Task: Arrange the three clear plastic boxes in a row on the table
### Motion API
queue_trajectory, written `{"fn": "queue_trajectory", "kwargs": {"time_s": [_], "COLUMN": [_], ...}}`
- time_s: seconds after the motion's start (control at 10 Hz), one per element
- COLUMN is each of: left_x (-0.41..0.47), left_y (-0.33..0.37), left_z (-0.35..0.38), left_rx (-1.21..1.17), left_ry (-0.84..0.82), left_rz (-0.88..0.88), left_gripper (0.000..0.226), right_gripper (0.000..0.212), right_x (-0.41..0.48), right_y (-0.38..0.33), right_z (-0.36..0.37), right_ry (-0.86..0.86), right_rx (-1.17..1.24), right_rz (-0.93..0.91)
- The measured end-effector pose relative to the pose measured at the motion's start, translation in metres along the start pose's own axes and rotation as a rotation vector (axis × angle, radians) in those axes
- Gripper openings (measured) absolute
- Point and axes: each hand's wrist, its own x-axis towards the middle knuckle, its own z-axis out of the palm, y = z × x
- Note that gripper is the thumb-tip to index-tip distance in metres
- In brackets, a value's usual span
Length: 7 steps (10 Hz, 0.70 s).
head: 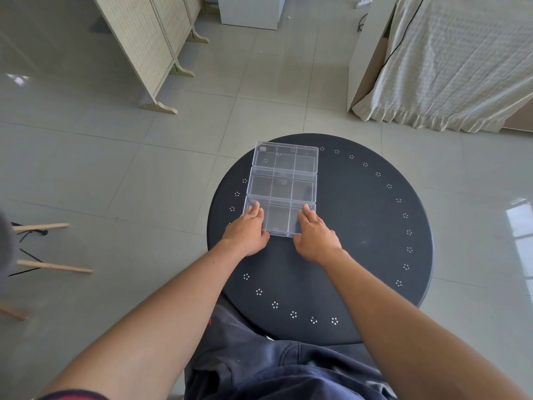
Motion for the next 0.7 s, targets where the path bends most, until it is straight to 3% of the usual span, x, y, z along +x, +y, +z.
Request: {"fn": "queue_trajectory", "kwargs": {"time_s": [0.5,0.7], "left_x": [0.001,0.018], "left_y": [0.01,0.041], "left_z": [-0.004,-0.013], "left_rx": [-0.195,-0.225], "left_ry": [0.183,0.25], "left_rz": [0.008,0.139], "left_gripper": [0.055,0.052], "right_gripper": [0.049,0.06], "right_x": [-0.001,0.0], "right_y": [-0.006,0.015], "right_z": [-0.009,-0.018], "right_ry": [0.073,0.2], "right_rx": [-0.017,0.055], "right_rz": [-0.027,-0.027]}}
